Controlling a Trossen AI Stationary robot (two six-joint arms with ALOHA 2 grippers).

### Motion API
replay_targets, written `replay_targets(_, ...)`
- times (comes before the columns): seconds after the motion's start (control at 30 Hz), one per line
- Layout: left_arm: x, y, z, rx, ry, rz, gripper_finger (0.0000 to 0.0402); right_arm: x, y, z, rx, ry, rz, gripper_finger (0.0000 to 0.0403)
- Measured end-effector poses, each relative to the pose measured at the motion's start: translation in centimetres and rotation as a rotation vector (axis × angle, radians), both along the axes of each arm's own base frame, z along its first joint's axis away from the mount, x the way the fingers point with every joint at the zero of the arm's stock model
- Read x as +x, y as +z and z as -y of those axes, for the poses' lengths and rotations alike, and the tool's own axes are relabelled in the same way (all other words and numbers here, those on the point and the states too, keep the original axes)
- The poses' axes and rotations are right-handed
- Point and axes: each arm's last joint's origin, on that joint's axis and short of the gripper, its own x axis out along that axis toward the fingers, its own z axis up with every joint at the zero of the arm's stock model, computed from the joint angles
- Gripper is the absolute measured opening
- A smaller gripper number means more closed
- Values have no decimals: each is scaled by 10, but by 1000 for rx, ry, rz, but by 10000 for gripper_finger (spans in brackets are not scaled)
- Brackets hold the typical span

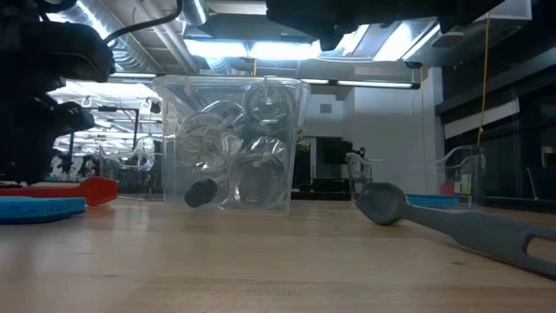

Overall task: Pick & Place Kitchen Sink Supplies
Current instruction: Put the blue sponge into the right transparent bin

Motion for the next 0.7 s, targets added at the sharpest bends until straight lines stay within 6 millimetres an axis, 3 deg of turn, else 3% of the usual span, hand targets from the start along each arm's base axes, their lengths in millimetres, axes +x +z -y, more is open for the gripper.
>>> replay_targets(0.27, 1, -12, 14, 31, -44, 0, 157, 0, 0, 0, 0, 0, 0, 133)
replay_targets(0.7, 9, -40, 16, 225, 3, -22, 157, 0, 0, 0, -1, -1, -2, 133)
